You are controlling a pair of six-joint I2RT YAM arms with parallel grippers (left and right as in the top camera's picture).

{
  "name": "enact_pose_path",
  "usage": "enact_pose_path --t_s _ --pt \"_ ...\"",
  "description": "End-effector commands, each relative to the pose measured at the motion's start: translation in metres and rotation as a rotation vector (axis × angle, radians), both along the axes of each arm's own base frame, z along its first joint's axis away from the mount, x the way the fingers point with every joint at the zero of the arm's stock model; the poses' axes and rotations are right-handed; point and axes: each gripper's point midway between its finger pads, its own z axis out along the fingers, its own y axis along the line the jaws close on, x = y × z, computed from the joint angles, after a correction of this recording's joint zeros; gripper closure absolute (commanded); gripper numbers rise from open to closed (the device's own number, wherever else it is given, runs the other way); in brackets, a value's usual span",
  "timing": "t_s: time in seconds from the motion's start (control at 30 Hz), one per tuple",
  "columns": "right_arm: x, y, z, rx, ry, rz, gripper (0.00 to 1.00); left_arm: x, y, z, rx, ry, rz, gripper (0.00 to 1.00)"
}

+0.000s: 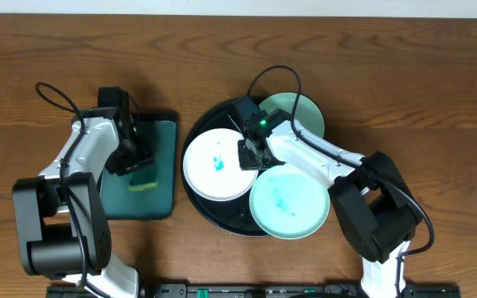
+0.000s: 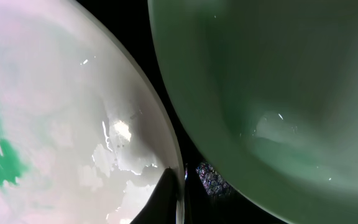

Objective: Clean dirty plates on tray and stack at the side
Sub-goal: 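Lower the left gripper into the basin and grasp the green sponge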

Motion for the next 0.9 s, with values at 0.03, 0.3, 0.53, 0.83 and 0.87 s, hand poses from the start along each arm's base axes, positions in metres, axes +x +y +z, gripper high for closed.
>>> enact_pose_path --t_s 0.03,0.3,0.53,0.83,0.87 --pt "-0.016 -0.011 -0.011 -0.044 0.063 0.021 0.99 0.001 0.000 -0.005 -0.009 -0.001 -0.006 0.74" --pt "-0.020 -0.014 -0.012 -0.056 0.079 0.021 0.99 0.003 0.004 -0.006 0.015 -0.011 -0.005 0.80" --pt "-0.020 -0.015 -0.012 -0.057 0.081 0.021 0.99 -0.001 0.003 -0.014 0.014 -0.009 -0.005 0.70" --pt "-0.021 -0.015 -0.012 -0.059 0.084 0.021 0.99 -0.007 0.003 -0.014 0.011 0.014 -0.005 0.64" --pt "-0.021 -0.015 -0.012 -0.059 0.083 0.021 0.99 -0.007 0.003 -0.014 0.011 0.014 -0.005 0.64"
